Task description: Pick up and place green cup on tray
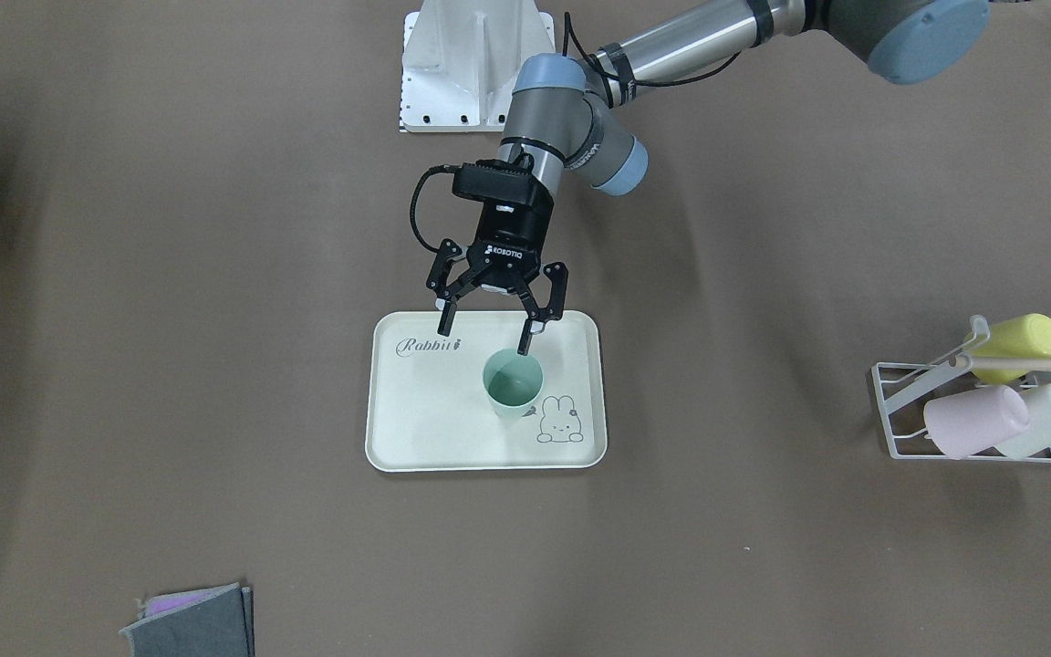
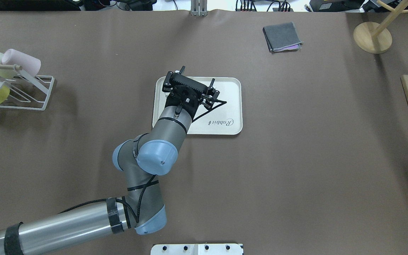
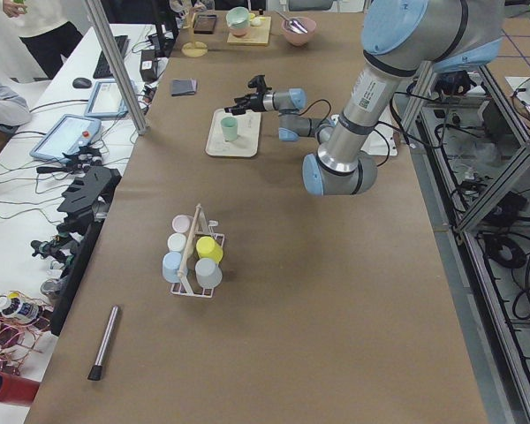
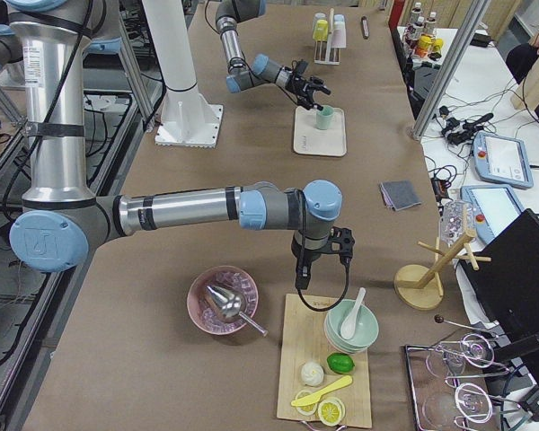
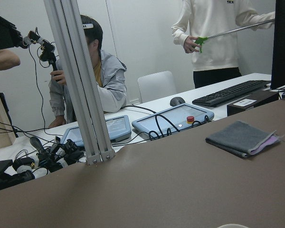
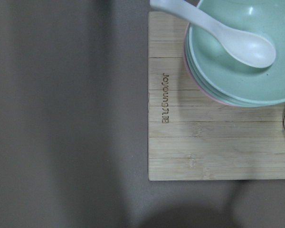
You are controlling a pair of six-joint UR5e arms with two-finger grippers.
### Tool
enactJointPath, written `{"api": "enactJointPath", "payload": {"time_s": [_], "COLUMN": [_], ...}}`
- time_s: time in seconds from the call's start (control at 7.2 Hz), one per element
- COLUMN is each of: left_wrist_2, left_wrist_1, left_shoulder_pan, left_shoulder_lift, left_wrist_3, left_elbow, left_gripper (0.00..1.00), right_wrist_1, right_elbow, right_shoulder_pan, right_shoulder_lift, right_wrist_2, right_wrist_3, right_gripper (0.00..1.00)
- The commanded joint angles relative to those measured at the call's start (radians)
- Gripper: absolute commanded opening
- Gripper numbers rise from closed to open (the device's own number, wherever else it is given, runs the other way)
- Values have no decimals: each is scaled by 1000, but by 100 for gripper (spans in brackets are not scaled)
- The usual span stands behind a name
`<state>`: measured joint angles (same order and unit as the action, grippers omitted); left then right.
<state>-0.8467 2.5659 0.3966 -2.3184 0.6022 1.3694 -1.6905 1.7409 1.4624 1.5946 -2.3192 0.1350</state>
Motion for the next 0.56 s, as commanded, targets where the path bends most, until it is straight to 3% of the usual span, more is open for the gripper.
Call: {"api": "enactJointPath", "payload": {"time_s": [0.0, 0.14, 0.42], "left_wrist_2": [-235, -391, -754], "left_wrist_1": [-89, -242, -757], "left_shoulder_pan": [159, 250, 525], "left_shoulder_lift": [94, 137, 168], "left_wrist_3": [54, 127, 128], "left_elbow": [107, 190, 456], "left_gripper": [98, 98, 98], "right_wrist_1": [0, 0, 0], "right_elbow": [-1, 0, 0], "right_shoulder_pan": [-1, 1, -1], "right_shoulder_lift": [-1, 1, 1], "right_wrist_2": [1, 1, 0], "right_wrist_3": [0, -3, -3], "right_gripper": [100, 100, 100]}}
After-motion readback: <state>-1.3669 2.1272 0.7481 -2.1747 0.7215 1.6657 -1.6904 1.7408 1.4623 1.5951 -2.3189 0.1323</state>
